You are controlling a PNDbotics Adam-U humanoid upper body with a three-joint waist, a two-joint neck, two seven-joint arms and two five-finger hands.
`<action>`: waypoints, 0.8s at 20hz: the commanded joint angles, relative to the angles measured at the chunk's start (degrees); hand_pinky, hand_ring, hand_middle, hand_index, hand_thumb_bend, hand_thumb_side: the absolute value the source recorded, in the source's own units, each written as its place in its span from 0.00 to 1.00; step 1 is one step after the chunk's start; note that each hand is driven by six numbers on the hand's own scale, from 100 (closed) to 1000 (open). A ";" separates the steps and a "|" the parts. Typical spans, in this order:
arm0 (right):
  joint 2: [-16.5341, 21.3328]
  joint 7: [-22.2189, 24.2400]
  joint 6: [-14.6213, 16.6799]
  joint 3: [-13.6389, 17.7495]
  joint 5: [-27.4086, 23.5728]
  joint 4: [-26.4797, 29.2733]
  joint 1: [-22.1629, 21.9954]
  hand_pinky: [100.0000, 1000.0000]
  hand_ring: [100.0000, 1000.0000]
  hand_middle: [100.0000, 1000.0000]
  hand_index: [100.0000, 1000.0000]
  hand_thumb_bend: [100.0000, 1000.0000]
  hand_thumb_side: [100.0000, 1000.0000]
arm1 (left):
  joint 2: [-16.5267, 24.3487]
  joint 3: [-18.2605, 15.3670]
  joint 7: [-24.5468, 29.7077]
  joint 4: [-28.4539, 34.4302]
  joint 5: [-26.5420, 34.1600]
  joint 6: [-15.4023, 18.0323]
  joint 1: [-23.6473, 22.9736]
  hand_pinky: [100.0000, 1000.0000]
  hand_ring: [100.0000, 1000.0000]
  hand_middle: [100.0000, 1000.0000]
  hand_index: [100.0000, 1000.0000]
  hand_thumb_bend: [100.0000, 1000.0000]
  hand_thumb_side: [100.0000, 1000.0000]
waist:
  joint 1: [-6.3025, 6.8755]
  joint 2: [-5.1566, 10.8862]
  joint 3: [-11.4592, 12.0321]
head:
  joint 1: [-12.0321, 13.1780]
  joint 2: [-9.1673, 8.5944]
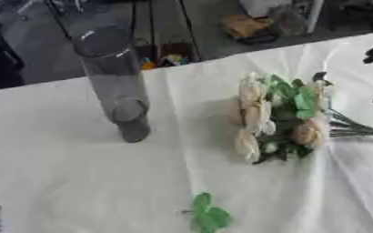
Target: Arrange flowers into the vase.
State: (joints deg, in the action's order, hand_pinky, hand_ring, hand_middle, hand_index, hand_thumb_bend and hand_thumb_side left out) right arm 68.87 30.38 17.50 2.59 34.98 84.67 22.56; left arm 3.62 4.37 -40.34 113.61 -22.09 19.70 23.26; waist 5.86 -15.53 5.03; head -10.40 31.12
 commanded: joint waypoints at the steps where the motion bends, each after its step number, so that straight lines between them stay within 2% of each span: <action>1: 2.12 -1.53 -0.77 -0.13 1.56 0.94 0.19 0.77 0.92 1.00 1.00 0.21 0.52 | 0.94 0.13 0.20 0.98 0.30 0.11 0.78 0.47 0.72 0.72 0.78 0.15 0.96 | -0.39 0.80 0.14 | -1.06 -0.66; 7: 0.73 -2.38 -1.97 -1.85 2.08 0.11 0.54 0.81 1.00 1.00 1.00 0.25 0.50 | 0.73 0.32 0.37 0.98 0.49 0.08 0.93 0.47 0.72 0.72 0.78 0.15 0.96 | -0.30 0.74 0.48 | -2.77 -1.15; 10: 0.03 -2.10 -2.47 -2.90 3.01 -0.42 1.01 0.82 1.00 1.00 1.00 0.24 0.49 | 0.67 0.34 0.45 0.98 0.57 0.10 0.99 0.47 0.72 0.72 0.78 0.15 0.96 | -0.23 0.77 0.67 | -2.98 -1.18; 13: -0.69 -2.28 -3.37 -3.88 4.21 -1.10 1.39 0.79 0.96 1.00 1.00 0.23 0.48 | 0.58 0.42 0.57 0.98 0.67 0.09 1.04 0.47 0.72 0.72 0.78 0.15 0.96 | -0.13 0.79 0.77 | -3.86 -1.13; 16: -1.28 -2.41 -3.65 -4.59 4.38 -1.73 1.68 0.81 0.99 1.00 1.00 0.24 0.48 | 0.49 0.46 0.60 0.98 0.77 0.08 1.03 0.46 0.72 0.72 0.78 0.15 0.96 | -0.09 0.75 0.76 | -4.79 -1.20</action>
State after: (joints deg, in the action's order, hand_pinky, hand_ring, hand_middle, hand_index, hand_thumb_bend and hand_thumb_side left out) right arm 66.22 28.12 14.13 -2.29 38.76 83.04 23.26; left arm 3.57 4.74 -40.03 113.61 -21.59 19.79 23.47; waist 6.12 -15.57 5.77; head -14.77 30.61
